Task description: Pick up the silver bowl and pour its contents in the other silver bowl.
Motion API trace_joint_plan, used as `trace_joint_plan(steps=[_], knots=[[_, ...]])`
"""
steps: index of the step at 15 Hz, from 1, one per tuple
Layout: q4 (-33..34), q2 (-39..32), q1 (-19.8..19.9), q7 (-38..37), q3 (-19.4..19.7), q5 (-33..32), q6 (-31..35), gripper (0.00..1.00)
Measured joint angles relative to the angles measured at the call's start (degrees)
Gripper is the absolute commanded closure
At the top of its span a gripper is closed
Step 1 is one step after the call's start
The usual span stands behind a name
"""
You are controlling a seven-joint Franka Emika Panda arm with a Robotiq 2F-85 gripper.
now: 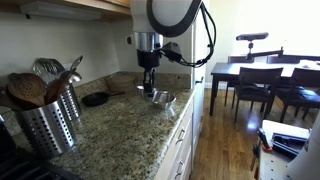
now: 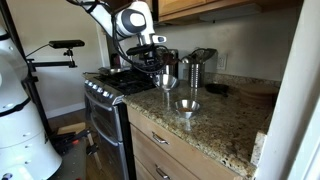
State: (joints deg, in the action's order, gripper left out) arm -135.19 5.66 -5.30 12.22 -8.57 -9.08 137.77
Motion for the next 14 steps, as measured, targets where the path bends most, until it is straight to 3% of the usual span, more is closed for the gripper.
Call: trace_joint_plan(steps=[7, 14], knots=[[0.28, -2.54, -3.01, -2.14, -3.23, -1.85, -0.15, 0.93], [1.77, -6.34, -3.8, -7.08, -3.91, -7.48, -0.15, 0.93]])
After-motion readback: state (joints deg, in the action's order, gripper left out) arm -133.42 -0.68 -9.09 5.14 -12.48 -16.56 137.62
